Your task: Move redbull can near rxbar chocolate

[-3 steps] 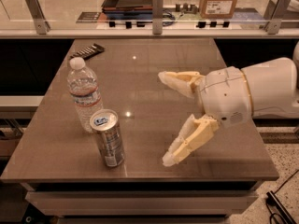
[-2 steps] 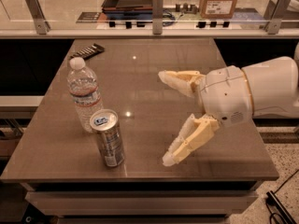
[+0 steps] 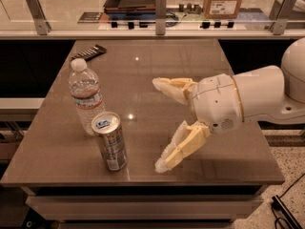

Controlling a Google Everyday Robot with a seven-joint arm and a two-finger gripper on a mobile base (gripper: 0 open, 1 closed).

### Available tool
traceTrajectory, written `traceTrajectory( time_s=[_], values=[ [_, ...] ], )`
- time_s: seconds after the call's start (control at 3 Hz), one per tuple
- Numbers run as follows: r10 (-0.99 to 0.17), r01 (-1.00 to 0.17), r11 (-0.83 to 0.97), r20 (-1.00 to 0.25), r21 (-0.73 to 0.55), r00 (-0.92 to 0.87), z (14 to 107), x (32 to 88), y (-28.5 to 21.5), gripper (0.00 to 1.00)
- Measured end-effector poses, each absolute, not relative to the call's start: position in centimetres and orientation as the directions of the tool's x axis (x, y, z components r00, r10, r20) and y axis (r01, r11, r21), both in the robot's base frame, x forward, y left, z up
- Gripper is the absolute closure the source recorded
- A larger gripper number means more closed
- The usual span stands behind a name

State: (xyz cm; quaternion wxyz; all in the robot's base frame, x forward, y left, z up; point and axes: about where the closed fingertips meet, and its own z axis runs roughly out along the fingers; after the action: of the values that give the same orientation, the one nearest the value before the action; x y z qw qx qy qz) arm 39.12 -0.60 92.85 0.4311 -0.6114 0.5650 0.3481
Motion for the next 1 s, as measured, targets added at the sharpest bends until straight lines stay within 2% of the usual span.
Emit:
traceTrajectory(
  time_s=[1.0],
  values=[
    [-0.238, -0.994, -0.043, -0.966, -0.096, 0.104, 89.2, 37.8, 4.7, 0.0]
  ],
)
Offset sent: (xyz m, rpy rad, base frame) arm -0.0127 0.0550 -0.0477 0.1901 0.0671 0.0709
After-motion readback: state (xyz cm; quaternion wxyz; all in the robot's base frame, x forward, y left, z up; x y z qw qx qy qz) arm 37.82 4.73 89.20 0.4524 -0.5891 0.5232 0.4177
